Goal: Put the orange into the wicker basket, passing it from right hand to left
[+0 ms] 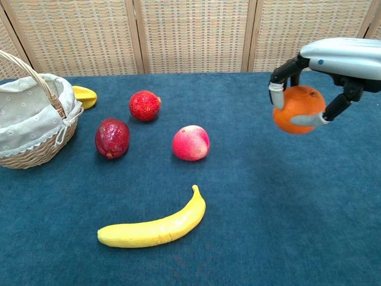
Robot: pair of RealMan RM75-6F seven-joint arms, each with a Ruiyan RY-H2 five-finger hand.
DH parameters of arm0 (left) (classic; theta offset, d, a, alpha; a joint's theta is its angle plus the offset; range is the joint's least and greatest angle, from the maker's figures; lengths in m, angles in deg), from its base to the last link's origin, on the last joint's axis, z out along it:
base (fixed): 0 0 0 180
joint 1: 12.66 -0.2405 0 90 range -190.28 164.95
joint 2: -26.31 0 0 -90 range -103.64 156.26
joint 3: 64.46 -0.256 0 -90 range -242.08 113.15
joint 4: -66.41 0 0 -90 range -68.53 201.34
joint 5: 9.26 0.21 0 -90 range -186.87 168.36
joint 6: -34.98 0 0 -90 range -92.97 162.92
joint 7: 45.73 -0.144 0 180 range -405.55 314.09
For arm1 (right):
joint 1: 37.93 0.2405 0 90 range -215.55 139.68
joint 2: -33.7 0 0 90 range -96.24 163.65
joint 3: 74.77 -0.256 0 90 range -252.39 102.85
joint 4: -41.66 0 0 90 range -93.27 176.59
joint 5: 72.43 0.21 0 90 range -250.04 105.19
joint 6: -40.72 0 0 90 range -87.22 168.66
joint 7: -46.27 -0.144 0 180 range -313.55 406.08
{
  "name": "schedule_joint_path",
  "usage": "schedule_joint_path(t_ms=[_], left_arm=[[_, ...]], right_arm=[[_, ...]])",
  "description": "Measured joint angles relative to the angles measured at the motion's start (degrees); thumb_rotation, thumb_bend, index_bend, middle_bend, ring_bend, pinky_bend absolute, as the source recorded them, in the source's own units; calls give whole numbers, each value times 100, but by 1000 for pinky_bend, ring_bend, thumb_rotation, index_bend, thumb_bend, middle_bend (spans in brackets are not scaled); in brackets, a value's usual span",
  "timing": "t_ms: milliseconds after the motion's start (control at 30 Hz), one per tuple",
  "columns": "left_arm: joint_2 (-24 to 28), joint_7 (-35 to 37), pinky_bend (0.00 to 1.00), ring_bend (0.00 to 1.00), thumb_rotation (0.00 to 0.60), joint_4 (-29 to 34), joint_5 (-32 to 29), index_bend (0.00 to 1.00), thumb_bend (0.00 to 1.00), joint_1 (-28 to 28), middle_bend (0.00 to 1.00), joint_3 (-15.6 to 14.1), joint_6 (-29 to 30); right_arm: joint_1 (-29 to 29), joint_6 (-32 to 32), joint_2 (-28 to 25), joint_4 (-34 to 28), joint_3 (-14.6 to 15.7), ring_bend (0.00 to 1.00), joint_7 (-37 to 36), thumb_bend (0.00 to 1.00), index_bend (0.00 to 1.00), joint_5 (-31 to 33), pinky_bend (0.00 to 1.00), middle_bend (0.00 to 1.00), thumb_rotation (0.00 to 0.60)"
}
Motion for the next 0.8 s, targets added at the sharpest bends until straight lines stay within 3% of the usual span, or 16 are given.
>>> schedule_joint_path(t_ms=[267, 500, 800], left_arm=[[6, 83, 0, 0, 600, -44, -24, 0, 0, 20, 0, 2, -72], [-17, 141, 0, 0, 600, -139, -177, 0, 0, 101, 0, 47, -265], [-19, 195, 0, 0, 600, -174, -181, 0, 0, 128, 0, 37, -332]], right_arm=[[873, 715, 518, -297, -306, 401, 384, 455, 495, -15, 607, 536, 600], [1686, 1398, 1597, 11, -484, 401, 790, 455, 495, 83, 607, 536, 600], [1888, 1606, 2132, 552, -244, 402, 983, 455, 495, 255, 607, 536, 600]])
